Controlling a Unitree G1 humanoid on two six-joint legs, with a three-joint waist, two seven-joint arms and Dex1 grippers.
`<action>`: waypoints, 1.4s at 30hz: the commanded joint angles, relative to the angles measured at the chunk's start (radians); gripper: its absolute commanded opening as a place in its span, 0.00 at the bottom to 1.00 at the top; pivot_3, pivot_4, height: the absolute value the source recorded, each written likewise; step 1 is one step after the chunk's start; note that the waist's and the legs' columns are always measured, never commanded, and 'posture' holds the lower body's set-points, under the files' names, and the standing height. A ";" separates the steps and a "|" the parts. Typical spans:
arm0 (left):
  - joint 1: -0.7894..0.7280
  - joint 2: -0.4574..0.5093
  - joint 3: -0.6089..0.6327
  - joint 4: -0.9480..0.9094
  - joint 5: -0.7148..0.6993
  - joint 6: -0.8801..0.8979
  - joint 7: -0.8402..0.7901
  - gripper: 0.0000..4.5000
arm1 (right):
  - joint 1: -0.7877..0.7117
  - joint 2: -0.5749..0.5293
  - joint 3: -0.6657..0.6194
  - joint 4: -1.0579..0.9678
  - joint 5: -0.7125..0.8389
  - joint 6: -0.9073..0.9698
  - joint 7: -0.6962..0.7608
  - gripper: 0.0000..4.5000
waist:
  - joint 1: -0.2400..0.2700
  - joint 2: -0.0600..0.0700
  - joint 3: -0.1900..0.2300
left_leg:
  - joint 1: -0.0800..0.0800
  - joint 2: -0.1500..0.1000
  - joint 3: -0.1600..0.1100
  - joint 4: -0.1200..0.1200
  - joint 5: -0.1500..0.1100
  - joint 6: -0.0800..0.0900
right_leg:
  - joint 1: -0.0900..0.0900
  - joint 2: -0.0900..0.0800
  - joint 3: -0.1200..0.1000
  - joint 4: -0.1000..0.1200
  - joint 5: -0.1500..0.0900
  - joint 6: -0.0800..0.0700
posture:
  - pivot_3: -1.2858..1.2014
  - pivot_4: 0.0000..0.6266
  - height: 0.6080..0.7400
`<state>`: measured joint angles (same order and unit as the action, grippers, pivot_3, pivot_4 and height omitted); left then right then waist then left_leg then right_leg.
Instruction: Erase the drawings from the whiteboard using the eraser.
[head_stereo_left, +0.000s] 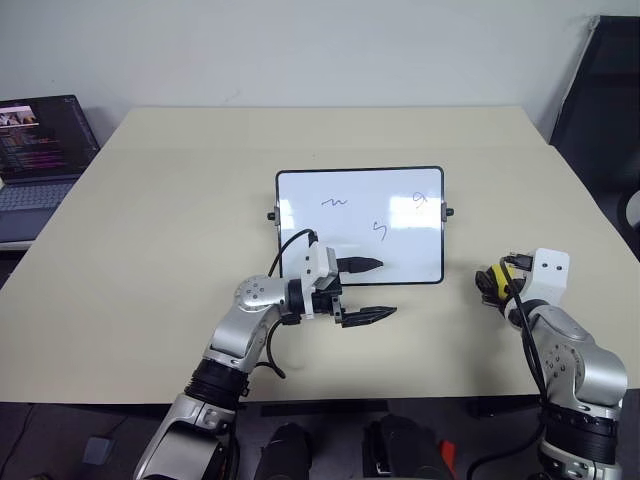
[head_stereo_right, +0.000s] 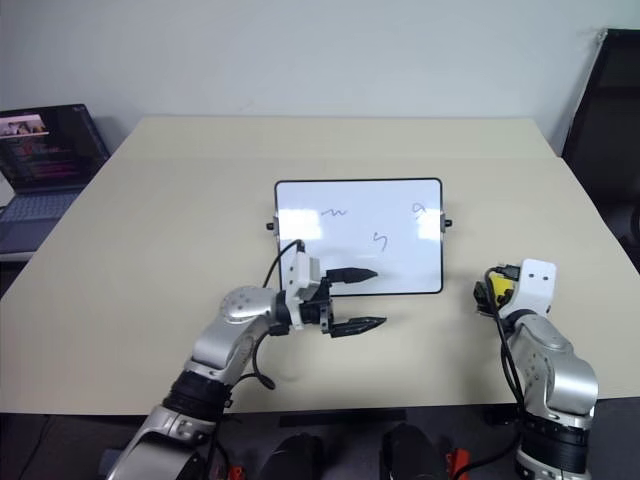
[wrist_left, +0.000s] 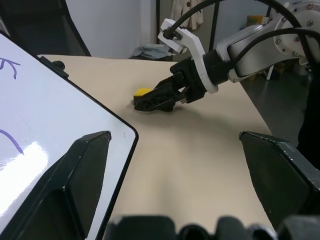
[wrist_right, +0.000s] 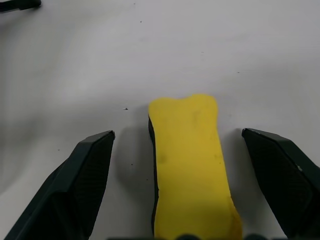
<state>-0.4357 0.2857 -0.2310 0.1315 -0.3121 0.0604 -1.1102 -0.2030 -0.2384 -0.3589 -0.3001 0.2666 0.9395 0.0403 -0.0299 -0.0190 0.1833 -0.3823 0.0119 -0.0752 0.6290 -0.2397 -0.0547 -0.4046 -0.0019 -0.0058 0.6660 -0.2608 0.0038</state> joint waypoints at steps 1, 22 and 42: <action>0.001 0.006 0.021 -0.013 -0.005 -0.017 0.007 1.00 | -0.013 -0.005 -0.003 -0.026 0.005 -0.013 -0.004 0.99 | 0.000 0.000 0.000 | 0.000 0.000 0.000 0.000 0.000 0.000 | 0.000 0.000 0.000 0.000 0.000 0.000 | 0.52 0.24 1.00; -0.012 0.017 0.021 -0.005 -0.001 -0.024 0.012 1.00 | -0.030 -0.008 -0.023 -0.012 -0.006 -0.043 -0.028 0.25 | 0.000 0.000 0.000 | 0.000 0.000 0.000 0.000 0.000 0.000 | 0.000 0.000 0.000 0.000 0.000 0.000 | 0.52 0.24 1.00; -0.053 -0.039 0.063 0.081 0.157 -0.161 0.291 1.00 | -0.004 -0.039 0.115 -0.061 -0.079 -0.277 0.024 0.25 | 0.000 0.000 0.000 | 0.000 0.000 0.000 0.000 0.000 0.000 | 0.000 0.000 0.000 0.000 0.000 0.000 | 0.52 0.24 1.00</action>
<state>-0.4688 0.2565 -0.1866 0.2152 -0.1831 -0.0574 -0.8618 -0.1976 -0.2716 -0.2420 -0.3149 0.2006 0.7149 0.0643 -0.0300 -0.0190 0.1833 -0.3825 0.0118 -0.0754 0.6291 -0.2397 -0.0547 -0.4047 -0.0020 -0.0057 0.6658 -0.2607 0.0039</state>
